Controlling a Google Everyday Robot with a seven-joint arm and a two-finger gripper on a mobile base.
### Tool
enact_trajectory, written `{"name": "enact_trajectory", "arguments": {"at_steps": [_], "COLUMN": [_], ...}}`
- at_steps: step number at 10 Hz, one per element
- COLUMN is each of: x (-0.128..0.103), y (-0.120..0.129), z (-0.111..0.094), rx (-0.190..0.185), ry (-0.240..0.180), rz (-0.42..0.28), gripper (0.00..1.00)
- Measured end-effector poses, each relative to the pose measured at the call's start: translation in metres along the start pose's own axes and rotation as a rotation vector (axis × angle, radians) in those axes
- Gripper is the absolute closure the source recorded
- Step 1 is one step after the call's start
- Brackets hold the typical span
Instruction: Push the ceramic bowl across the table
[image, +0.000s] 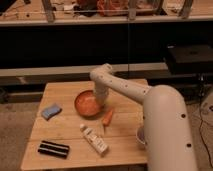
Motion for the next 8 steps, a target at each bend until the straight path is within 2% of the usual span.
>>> {"name": "enact_trajectory", "arguments": {"at_steps": [1,4,8], "x": [0.003,0.004,0.017], "y": [0.01,0.011,0.039], "z": [-0.001,-0.002,-0.005], "rx": [0.001,0.016,0.028], "ry": [-0.001,-0.004,-0.009], "rz": [0.014,0.041,0.089], "gripper": [0.95,0.95,0.95]}}
